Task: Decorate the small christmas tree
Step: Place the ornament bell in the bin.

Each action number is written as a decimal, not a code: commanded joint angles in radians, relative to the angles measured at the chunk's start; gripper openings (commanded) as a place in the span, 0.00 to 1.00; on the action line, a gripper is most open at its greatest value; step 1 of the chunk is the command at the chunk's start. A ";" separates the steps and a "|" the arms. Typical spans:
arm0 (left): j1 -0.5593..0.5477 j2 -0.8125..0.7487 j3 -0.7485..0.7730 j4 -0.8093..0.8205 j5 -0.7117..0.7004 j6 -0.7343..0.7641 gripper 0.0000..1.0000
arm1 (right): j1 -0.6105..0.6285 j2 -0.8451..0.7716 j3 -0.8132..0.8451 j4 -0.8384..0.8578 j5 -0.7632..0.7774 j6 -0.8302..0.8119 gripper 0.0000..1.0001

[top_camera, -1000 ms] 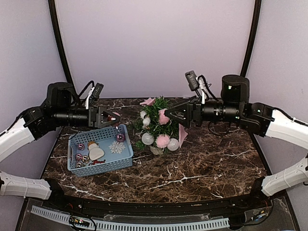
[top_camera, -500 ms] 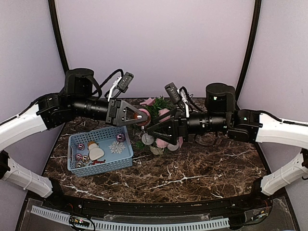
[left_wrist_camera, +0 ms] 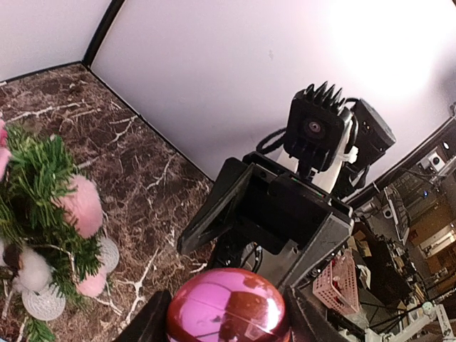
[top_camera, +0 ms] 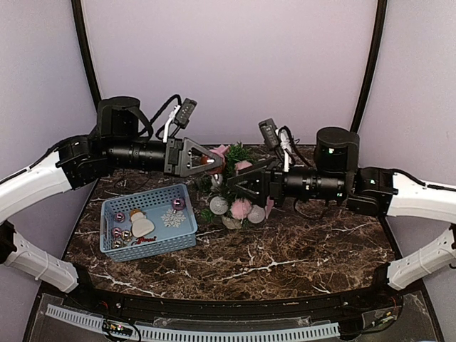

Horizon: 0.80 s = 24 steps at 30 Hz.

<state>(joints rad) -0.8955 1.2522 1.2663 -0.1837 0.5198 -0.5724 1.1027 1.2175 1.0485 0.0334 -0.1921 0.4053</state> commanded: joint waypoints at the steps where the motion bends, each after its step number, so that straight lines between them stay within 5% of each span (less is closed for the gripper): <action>1: -0.005 0.024 0.112 -0.001 -0.107 0.005 0.41 | -0.038 -0.100 -0.018 -0.012 0.306 0.051 0.66; 10: -0.005 0.256 0.367 -0.074 -0.122 0.095 0.41 | -0.267 -0.202 -0.103 -0.041 0.347 0.102 0.66; 24: -0.004 0.479 0.594 -0.102 -0.024 0.092 0.41 | -0.383 -0.164 -0.041 0.038 -0.215 -0.114 0.83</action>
<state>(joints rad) -0.8959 1.7290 1.8076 -0.2852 0.4404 -0.4850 0.7376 1.0290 0.9623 0.0174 -0.2161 0.3531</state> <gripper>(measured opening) 0.484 0.823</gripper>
